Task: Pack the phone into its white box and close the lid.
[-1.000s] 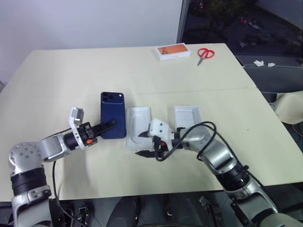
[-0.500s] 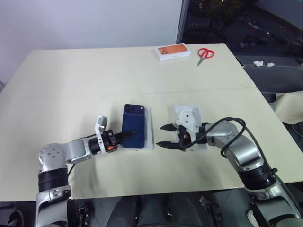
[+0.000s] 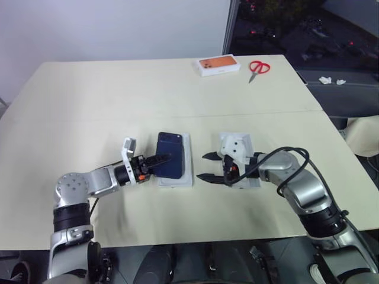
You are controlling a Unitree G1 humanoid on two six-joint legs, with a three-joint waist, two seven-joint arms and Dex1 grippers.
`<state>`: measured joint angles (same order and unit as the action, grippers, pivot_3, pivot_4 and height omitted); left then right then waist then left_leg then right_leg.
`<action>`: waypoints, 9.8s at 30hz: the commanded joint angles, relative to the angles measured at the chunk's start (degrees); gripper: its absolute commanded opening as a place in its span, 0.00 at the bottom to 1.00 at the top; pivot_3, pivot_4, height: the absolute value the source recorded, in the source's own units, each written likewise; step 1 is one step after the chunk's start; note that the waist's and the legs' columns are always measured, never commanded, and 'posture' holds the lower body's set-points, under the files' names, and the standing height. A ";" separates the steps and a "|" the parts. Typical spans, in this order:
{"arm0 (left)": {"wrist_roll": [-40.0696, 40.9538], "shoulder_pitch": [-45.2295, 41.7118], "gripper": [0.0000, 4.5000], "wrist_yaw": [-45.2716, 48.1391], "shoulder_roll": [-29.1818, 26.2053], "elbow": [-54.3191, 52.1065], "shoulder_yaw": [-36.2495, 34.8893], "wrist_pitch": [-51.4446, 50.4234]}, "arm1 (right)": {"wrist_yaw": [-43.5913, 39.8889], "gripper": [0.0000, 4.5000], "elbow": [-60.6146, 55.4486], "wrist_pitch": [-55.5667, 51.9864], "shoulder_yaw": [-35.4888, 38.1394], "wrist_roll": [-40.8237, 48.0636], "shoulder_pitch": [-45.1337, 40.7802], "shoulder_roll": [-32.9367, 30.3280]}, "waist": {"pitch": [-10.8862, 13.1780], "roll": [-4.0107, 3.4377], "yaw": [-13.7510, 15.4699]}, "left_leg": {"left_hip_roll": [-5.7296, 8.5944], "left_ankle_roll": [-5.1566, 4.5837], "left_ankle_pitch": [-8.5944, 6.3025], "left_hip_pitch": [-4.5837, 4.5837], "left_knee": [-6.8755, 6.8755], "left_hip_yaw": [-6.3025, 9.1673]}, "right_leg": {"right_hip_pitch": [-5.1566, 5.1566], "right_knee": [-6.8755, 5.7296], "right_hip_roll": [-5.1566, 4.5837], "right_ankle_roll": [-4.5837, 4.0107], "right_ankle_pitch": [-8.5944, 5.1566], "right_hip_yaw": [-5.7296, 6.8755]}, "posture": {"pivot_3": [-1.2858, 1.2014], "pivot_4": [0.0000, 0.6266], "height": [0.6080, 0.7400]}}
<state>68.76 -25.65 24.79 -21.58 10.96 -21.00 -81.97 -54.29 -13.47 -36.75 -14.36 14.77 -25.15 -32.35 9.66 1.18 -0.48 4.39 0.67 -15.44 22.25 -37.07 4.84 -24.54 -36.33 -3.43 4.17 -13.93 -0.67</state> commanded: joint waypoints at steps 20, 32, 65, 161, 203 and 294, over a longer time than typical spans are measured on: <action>-2.41 1.11 0.84 8.95 -12.96 -8.79 0.66 0.39 | -0.28 0.79 1.22 3.02 0.37 0.24 -1.39 0.15 | 0.01 -0.01 -0.16 | -0.01 -0.01 0.00 0.02 0.03 0.01 | -0.06 0.00 0.00 0.00 0.00 0.00 | 0.52 0.24 1.00; -10.92 -1.54 0.84 11.33 -15.49 -7.03 3.02 12.25 | 5.71 0.79 7.05 6.19 1.35 -2.43 -5.78 4.81 | 0.02 -0.03 -0.29 | 0.00 -0.01 -0.01 0.04 0.05 -0.01 | -0.09 0.00 -0.02 -0.01 0.01 0.00 | 0.52 0.24 1.00; -28.42 -3.38 0.01 18.69 -4.26 -6.76 24.44 16.46 | -3.36 0.00 0.71 9.71 -5.59 -10.51 2.81 -2.15 | 0.00 -0.04 1.30 | 0.11 -0.12 -0.06 0.07 -0.13 -0.02 | 0.01 0.02 -0.08 0.00 0.08 0.00 | 0.52 0.24 1.00; -32.28 0.95 0.97 33.69 -14.17 -11.93 15.72 41.55 | 81.37 1.00 -9.39 -55.75 24.01 61.08 -1.54 -0.53 | 0.06 -0.15 0.74 | 0.00 -0.24 -0.09 0.19 -0.09 -0.08 | -0.10 0.08 -0.07 0.02 0.13 -0.02 | 0.52 0.24 1.00; -26.54 -2.55 1.00 31.03 -14.73 -7.26 6.76 37.15 | 91.93 0.01 2.89 -15.56 30.37 98.23 -10.37 23.95 | 0.08 -0.19 -0.27 | -0.22 -0.35 -0.14 0.18 -0.08 -0.17 | -0.13 0.01 0.17 0.05 0.14 -0.06 | 0.52 0.24 1.00; -34.09 7.38 0.00 29.48 -11.22 -7.12 16.28 42.14 | 15.74 0.46 -7.83 -6.15 -1.26 12.57 -3.63 -11.80 | 0.20 -0.35 0.43 | -0.18 -0.36 -0.18 0.17 -0.16 -0.21 | -0.03 0.22 0.08 0.06 0.14 -0.08 | 0.52 0.24 1.00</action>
<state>35.85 -18.26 54.48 -33.33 4.55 -5.52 -41.74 -38.53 -19.45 -43.84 -15.85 29.39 -28.25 -44.03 9.86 0.83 -0.05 4.23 0.31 -15.62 22.42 -37.23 4.63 -24.58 -36.10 -3.36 4.22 -13.79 -0.75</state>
